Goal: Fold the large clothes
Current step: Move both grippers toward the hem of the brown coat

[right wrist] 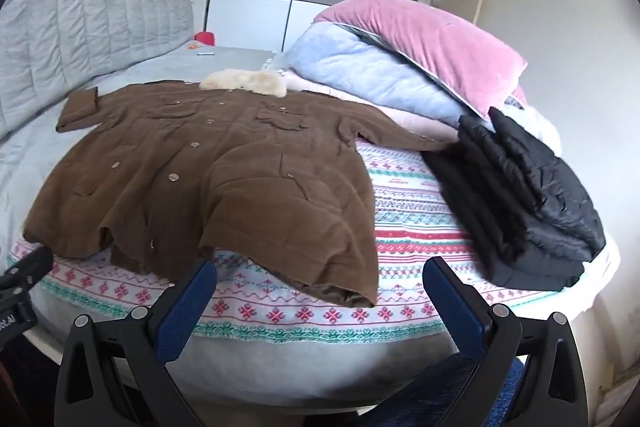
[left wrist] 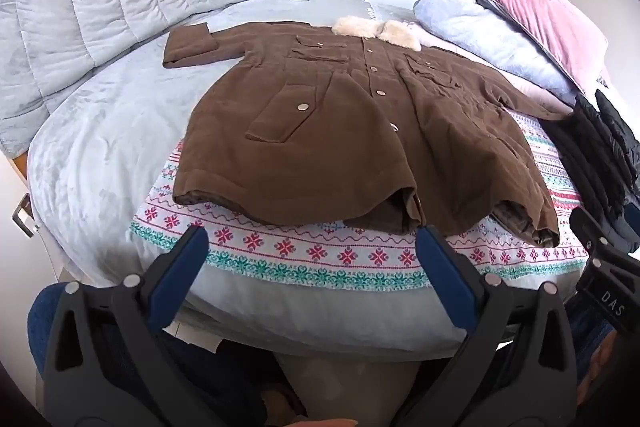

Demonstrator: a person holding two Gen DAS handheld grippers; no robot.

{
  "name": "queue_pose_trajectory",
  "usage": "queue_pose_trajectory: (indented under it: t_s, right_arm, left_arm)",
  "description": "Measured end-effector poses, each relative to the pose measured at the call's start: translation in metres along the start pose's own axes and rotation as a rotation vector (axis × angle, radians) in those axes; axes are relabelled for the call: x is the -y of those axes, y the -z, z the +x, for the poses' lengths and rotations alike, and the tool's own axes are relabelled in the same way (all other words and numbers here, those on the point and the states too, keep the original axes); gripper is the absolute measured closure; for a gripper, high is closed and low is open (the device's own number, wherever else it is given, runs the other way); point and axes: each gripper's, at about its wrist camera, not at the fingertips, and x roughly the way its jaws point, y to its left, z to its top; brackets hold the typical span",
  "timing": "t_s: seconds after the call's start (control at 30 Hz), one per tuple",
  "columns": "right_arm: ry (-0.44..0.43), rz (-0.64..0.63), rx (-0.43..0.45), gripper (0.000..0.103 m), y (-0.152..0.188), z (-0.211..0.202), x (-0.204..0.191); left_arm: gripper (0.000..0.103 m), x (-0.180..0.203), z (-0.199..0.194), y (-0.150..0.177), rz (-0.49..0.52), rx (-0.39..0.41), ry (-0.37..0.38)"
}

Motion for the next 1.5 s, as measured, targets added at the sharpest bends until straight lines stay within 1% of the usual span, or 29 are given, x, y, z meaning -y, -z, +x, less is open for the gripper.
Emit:
queue_pose_trajectory:
  t_s: [0.17, 0.23, 0.3, 0.33, 0.47, 0.57, 0.6, 0.63, 0.67, 0.7, 0.77, 0.83, 0.87, 1.0, 1.07, 1.13, 1.2, 1.27, 1.33, 1.4, 1.43, 1.5]
  right_arm:
    - [-0.016, 0.012, -0.011, 0.0, 0.0, 0.004, 0.0]
    - [-0.022, 0.016, -0.015, 0.0, 0.0, 0.005, 0.002]
    - [-0.024, 0.025, -0.007, 0.0, 0.009, 0.002, 0.003]
    - [-0.032, 0.035, -0.021, 0.0, 0.006, 0.004, 0.004]
    - [-0.073, 0.057, -0.015, 0.0, 0.009, 0.005, 0.009]
    - [-0.084, 0.058, -0.02, 0.0, 0.009, 0.007, 0.01]
    - [-0.096, 0.066, -0.021, 0.0, 0.009, 0.008, 0.012]
    - [-0.106, 0.076, -0.021, 0.0, 0.009, 0.009, 0.014]
    - [-0.123, 0.096, -0.025, 0.0, 0.009, 0.01, 0.017]
    - [-0.142, 0.116, -0.027, 0.0, 0.01, 0.011, 0.02]
    - [-0.157, 0.144, -0.029, 0.0, 0.01, 0.012, 0.024]
    - [-0.157, 0.141, -0.046, 0.0, 0.009, 0.013, 0.024]
    - [-0.161, 0.142, -0.053, 0.0, 0.01, 0.014, 0.024]
    - [-0.201, 0.179, -0.107, 0.0, 0.012, 0.025, 0.032]
    - [-0.202, 0.186, -0.127, 0.0, 0.012, 0.028, 0.037]
    - [-0.194, 0.177, -0.107, 0.0, 0.011, 0.028, 0.041]
    - [-0.19, 0.168, -0.087, 0.0, 0.011, 0.026, 0.045]
    - [-0.202, 0.18, -0.088, 0.0, 0.011, 0.029, 0.056]
    - [-0.24, 0.227, -0.089, 0.0, 0.014, 0.037, 0.07]
    - [-0.281, 0.284, -0.111, 0.0, 0.018, 0.048, 0.087]
    - [-0.295, 0.298, -0.124, 0.0, 0.02, 0.054, 0.092]
    - [-0.321, 0.308, -0.174, 0.002, 0.025, 0.074, 0.098]
  left_arm:
    - [0.0, -0.002, 0.001, 0.002, -0.008, 0.001, -0.001]
    - [0.0, 0.003, 0.004, 0.002, 0.001, 0.002, -0.014]
    - [0.0, 0.001, 0.003, 0.002, -0.002, 0.004, -0.008]
    - [0.0, 0.0, 0.003, 0.003, -0.001, 0.003, -0.007]
    - [0.0, 0.003, 0.002, 0.005, 0.004, 0.015, 0.013]
    - [0.0, 0.004, 0.003, 0.005, 0.004, 0.023, 0.013]
    - [0.0, 0.004, 0.001, 0.007, -0.021, 0.073, 0.044]
    - [0.0, 0.004, 0.001, 0.007, -0.02, 0.08, 0.041]
    - [0.0, 0.004, 0.0, 0.007, -0.025, 0.081, 0.039]
    - [0.0, 0.002, 0.002, 0.006, -0.019, 0.059, 0.024]
    - [0.0, -0.001, 0.003, 0.005, -0.03, 0.039, 0.021]
    - [0.0, -0.005, 0.005, 0.004, -0.05, 0.048, 0.038]
    - [0.0, -0.005, 0.005, 0.004, -0.051, 0.046, 0.034]
    - [0.0, -0.018, 0.011, 0.002, -0.08, 0.019, 0.048]
    - [0.0, -0.026, 0.015, 0.002, -0.07, 0.013, 0.029]
    - [0.0, -0.036, 0.019, 0.002, -0.082, 0.004, 0.014]
    - [0.0, -0.043, 0.021, 0.002, -0.071, 0.001, -0.009]
    - [0.0, -0.053, 0.025, 0.001, -0.085, -0.013, -0.02]
    - [0.0, -0.071, 0.028, 0.0, -0.135, -0.046, -0.031]
    - [0.0, -0.099, 0.03, -0.003, -0.218, -0.046, -0.061]
    - [0.0, -0.112, 0.03, -0.004, -0.249, -0.035, -0.074]
    - [0.001, -0.132, 0.037, -0.006, -0.307, -0.046, -0.097]
